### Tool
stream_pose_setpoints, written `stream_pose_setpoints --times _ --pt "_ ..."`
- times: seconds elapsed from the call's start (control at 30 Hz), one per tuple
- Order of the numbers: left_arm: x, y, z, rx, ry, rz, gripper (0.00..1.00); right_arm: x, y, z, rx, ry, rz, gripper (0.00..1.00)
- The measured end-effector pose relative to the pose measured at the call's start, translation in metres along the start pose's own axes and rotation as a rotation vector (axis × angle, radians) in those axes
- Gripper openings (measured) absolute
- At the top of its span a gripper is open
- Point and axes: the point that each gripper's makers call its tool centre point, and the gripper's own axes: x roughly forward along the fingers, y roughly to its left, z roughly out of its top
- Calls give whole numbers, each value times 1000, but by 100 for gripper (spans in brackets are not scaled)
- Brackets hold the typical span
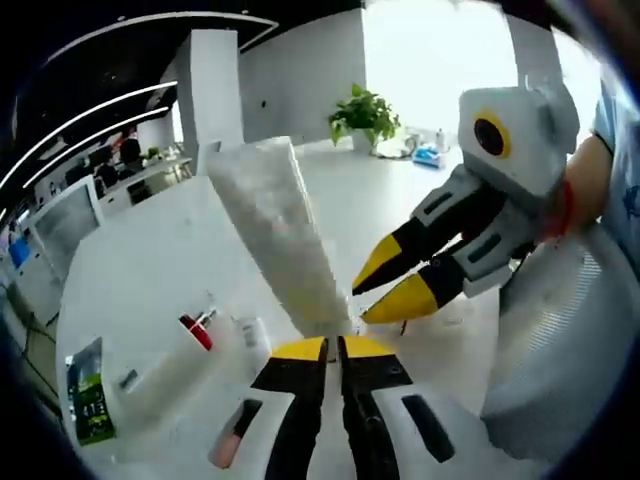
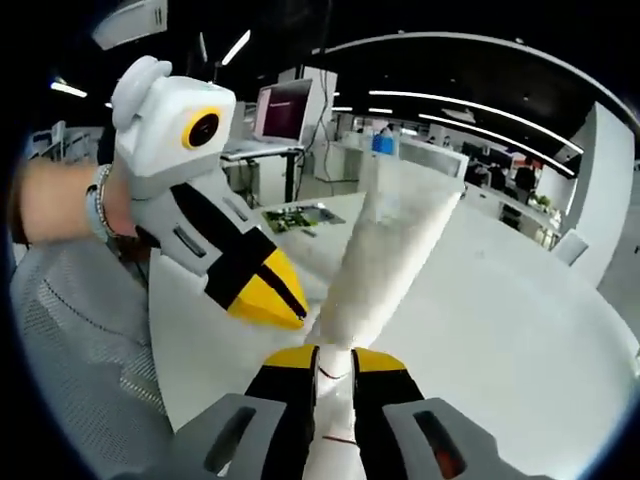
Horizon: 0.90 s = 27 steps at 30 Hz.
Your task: Arrange the skincare products in the storage area until every visible bottle or jar stands upright without overlapping.
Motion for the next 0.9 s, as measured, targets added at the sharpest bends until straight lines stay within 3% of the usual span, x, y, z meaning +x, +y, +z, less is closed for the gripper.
stream_pose_setpoints --times 0.07,0.17,0.37,0.9 --pt "2 2 -10 8 52 13 15 2 -1 -9 -27 49 -12 8" --pt "4 5 -22 45 112 32 13 3 -6 -12 -17 62 -26 6" --pt "5 2 -25 36 125 19 13 3 -9 -21 20 102 -37 4" --pt "2 13 -26 -5 122 54 12 3 -11 -23 26 113 -42 3"
